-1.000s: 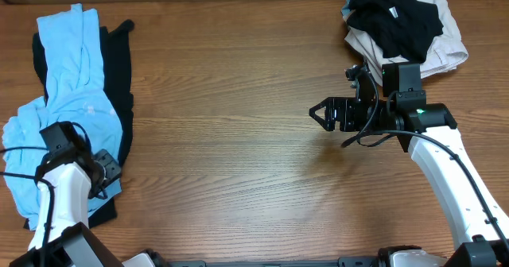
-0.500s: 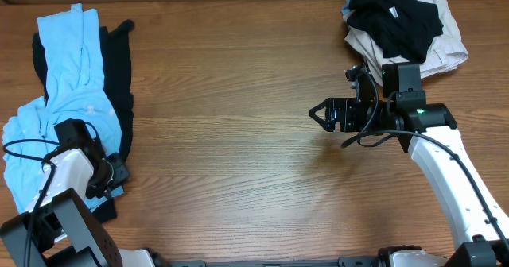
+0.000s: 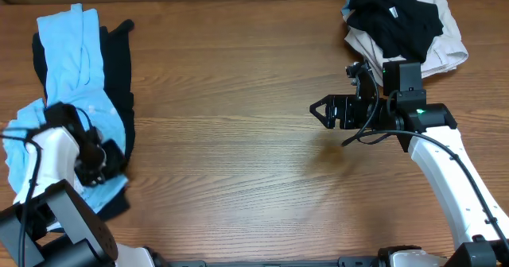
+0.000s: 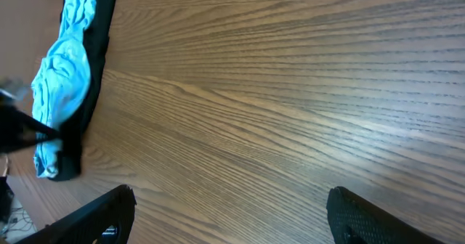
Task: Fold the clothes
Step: 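Move the left gripper down onto the light-blue T-shirt edge, then grasp the light-blue T-shirt with the left gripper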
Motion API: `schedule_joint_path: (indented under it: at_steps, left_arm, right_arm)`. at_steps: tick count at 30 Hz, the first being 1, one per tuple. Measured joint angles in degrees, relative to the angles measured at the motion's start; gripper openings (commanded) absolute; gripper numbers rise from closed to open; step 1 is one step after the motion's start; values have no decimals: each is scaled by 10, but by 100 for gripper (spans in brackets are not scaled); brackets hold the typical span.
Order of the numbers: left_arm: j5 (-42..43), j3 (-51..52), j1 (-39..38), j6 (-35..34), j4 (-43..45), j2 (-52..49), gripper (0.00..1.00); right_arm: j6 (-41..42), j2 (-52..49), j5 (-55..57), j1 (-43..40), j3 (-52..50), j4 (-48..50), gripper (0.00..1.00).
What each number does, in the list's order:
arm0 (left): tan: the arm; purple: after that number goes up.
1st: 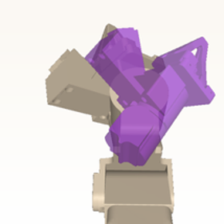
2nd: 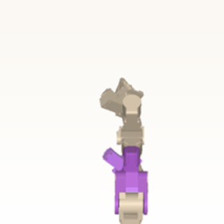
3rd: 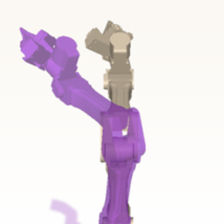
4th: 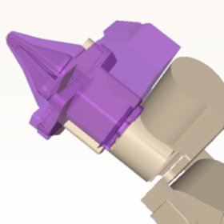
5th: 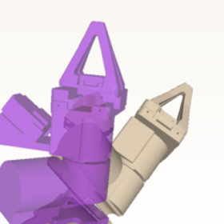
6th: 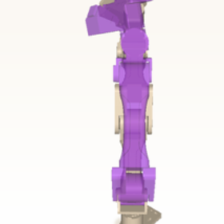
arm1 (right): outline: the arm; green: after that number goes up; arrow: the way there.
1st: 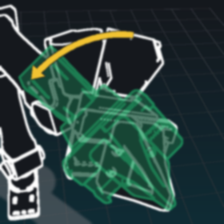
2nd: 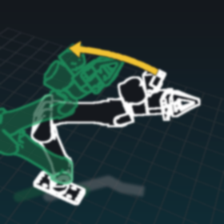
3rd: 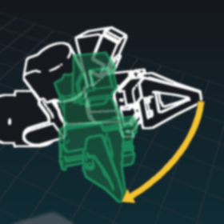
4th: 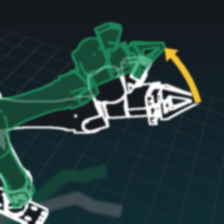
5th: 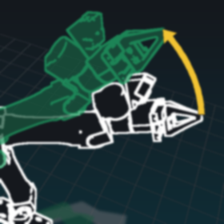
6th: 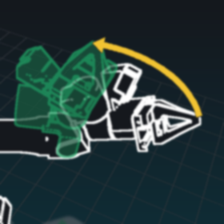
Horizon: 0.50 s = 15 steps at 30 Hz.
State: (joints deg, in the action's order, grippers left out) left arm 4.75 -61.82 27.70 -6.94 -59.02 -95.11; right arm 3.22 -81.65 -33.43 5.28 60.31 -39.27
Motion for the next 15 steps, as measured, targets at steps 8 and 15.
schedule_joint_path:
  at_steps: [8, 15]
  left_arm:
    - [38, -156, -19, 44, -116, 0, 4]
    - [54, -229, -41, 74, -156, 0, 26]
  right_arm:
    - [7, 0, 3, 0, 0, 2, 88]
    - [13, 0, 3, 0, 0, -2, 88]
